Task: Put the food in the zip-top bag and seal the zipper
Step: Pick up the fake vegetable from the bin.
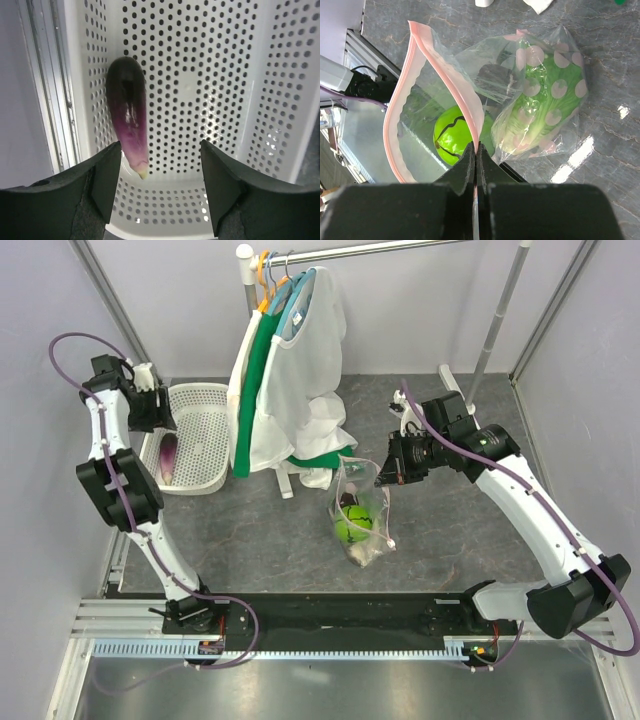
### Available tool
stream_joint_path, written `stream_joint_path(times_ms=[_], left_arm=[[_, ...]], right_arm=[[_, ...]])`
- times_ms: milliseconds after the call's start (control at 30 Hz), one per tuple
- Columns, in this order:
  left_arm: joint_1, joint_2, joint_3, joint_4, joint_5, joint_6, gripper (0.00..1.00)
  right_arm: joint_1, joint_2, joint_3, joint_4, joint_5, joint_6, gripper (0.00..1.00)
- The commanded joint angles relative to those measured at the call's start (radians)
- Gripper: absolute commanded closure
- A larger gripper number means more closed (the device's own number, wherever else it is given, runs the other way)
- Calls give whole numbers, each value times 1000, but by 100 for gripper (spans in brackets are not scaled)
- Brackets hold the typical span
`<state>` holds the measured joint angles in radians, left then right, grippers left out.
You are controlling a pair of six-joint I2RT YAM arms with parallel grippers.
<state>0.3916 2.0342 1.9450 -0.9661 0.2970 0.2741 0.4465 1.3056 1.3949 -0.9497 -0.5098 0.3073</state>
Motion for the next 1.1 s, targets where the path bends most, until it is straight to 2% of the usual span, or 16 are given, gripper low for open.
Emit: stream_joint_path(times_ms=[0, 233, 467, 767, 1000, 1067], left_arm=[[-2, 78, 113, 0, -39, 91, 30], [-5, 201, 147, 49, -87, 146, 33], [-13, 267, 137, 89, -113, 165, 44], [-42, 350, 150, 141, -177, 165, 42], [-43, 302, 112, 132, -141, 163, 41], [-42, 250, 97, 113, -98, 154, 46]], right_arm=[[-5, -25, -7, 31, 24, -14, 100], [-3, -28, -27, 29, 19, -17, 100], [-11, -29, -54, 42, 22, -19, 100], [-19, -12, -59, 42, 14, -27, 100], [-19, 1, -47, 48, 14, -24, 100], [-19, 1, -39, 42, 19, -30, 100]])
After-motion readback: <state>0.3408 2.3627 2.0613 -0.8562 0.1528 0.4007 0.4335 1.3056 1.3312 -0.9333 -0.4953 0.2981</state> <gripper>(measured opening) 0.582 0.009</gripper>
